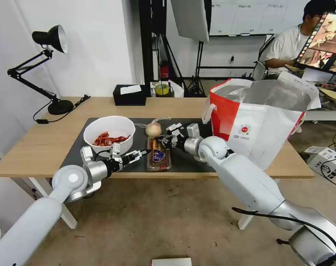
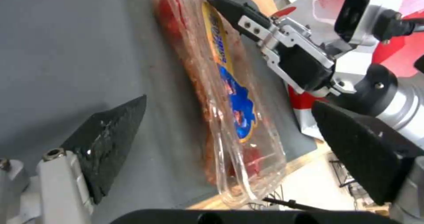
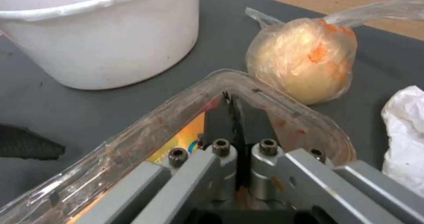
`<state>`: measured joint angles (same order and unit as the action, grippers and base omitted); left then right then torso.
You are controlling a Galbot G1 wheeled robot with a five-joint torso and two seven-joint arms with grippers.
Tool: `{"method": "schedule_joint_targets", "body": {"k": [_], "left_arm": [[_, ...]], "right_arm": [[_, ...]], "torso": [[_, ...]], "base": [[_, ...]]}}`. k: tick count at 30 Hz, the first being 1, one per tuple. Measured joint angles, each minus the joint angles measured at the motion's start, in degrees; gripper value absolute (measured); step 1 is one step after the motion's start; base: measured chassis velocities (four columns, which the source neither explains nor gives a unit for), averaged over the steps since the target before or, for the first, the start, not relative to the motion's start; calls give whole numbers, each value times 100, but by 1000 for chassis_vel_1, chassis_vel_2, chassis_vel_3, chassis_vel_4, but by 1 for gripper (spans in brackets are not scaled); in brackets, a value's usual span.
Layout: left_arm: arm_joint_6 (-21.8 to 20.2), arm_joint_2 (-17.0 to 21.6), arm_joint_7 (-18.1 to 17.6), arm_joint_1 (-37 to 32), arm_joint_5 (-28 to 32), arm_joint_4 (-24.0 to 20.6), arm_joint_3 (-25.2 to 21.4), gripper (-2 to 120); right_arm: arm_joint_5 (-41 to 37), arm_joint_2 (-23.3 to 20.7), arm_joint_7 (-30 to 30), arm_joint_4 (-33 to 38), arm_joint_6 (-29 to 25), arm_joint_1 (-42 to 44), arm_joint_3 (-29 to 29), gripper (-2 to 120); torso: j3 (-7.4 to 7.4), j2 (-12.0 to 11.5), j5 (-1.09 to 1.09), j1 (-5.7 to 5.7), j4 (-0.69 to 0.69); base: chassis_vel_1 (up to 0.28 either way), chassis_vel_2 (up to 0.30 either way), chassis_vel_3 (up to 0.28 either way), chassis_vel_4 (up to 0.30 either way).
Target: Pick up the trash from the table and place it into the takeout bag.
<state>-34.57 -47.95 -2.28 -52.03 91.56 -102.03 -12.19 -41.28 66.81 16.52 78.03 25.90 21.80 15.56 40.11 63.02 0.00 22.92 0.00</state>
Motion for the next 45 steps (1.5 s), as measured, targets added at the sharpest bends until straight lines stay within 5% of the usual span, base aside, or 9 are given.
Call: {"method": "schedule_joint_targets", "body": {"k": [45], "left_arm": [[-169,-203,-247,537,-131,246,599,100]], "right_arm": [[42,-44,-12,99,45,21,-18,0]], "torso": [[0,0,0,0,0]], "base": [[0,0,0,0]]}}
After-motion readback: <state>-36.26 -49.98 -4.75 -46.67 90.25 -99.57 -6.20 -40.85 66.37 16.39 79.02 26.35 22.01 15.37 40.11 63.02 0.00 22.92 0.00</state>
